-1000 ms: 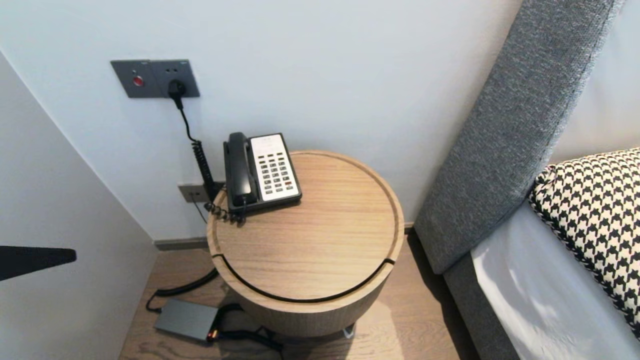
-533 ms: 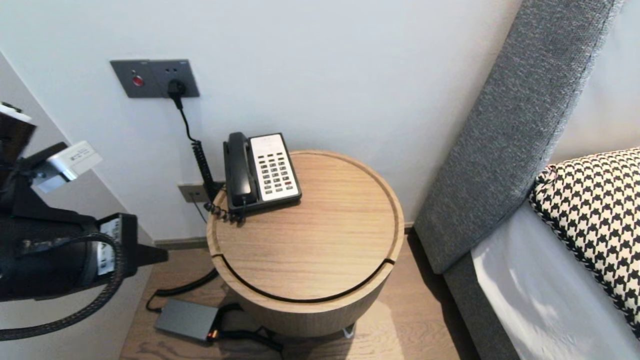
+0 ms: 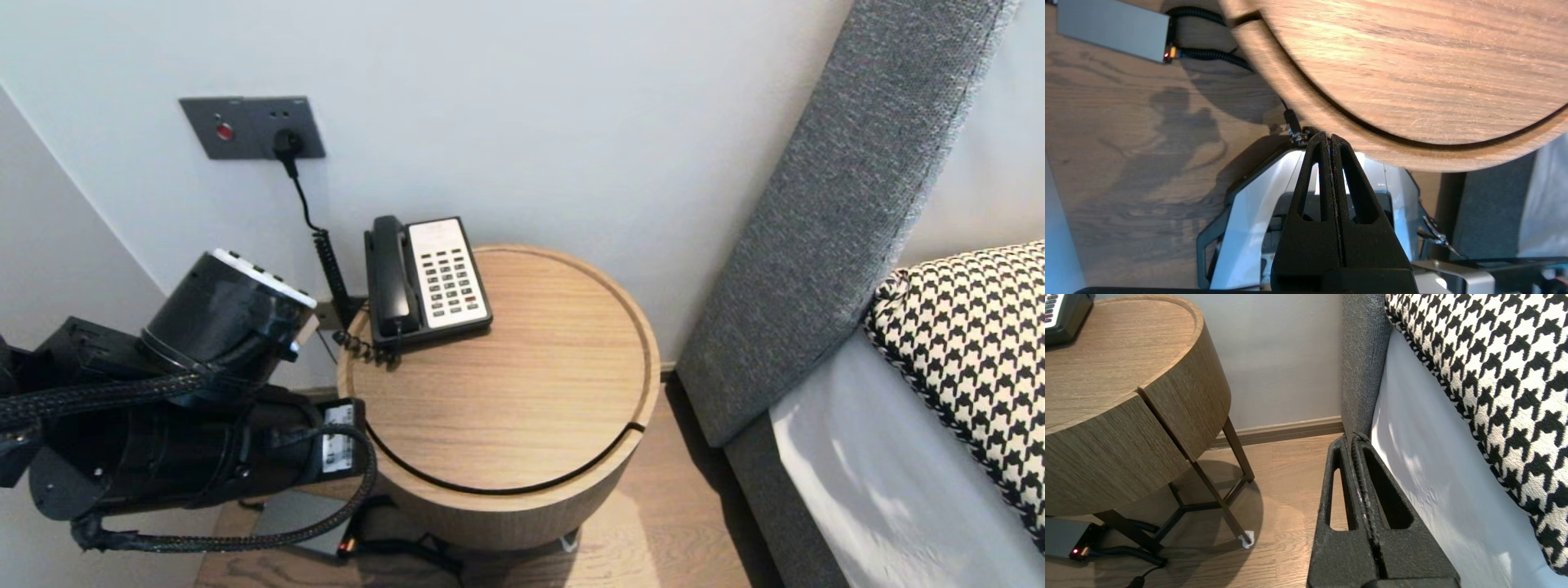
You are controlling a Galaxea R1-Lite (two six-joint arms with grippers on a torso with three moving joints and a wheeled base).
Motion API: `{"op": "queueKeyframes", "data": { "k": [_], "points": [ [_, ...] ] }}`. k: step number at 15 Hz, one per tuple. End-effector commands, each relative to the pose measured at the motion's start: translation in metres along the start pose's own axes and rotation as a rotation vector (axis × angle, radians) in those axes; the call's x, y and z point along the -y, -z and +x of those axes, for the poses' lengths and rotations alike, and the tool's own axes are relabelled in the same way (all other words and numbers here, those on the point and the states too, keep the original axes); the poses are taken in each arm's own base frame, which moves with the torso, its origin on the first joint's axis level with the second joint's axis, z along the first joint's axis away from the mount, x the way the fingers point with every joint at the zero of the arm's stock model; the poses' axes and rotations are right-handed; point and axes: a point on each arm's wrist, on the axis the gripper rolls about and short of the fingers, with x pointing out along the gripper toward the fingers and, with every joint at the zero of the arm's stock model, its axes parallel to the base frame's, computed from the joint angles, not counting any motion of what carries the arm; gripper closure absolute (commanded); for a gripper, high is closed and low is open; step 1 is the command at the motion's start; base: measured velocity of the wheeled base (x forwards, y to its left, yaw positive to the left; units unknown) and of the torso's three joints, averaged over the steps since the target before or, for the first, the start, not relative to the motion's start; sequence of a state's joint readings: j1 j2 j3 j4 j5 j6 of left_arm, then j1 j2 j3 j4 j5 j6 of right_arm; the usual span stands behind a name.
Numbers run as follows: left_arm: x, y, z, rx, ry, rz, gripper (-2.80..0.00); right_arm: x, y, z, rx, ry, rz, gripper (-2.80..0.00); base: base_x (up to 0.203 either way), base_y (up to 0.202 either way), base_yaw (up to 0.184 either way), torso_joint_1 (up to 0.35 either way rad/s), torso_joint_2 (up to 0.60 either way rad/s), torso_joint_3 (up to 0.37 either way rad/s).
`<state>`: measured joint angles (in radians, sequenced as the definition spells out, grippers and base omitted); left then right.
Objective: Open the nightstand drawer
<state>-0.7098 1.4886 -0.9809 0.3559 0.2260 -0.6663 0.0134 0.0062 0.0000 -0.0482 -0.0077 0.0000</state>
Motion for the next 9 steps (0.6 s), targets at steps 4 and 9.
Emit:
{"op": "queueKeyframes", "data": {
  "k": [4, 9],
  "points": [
    [0.014, 0.005, 0.024, -0.043, -0.037, 0.031, 0.0, 0.0, 0.007, 0.002, -0.027, 0.0, 0.0, 0.0, 0.0, 0.0, 0.0, 0.0, 0.0, 0.0],
    [0.026, 0.008, 0.042, -0.021, -0.028, 0.032, 0.0, 0.0, 0.007, 0.002, -0.027, 0.0, 0.0, 0.0, 0.0, 0.0, 0.0, 0.0, 0.0, 0.0]
  ]
}}
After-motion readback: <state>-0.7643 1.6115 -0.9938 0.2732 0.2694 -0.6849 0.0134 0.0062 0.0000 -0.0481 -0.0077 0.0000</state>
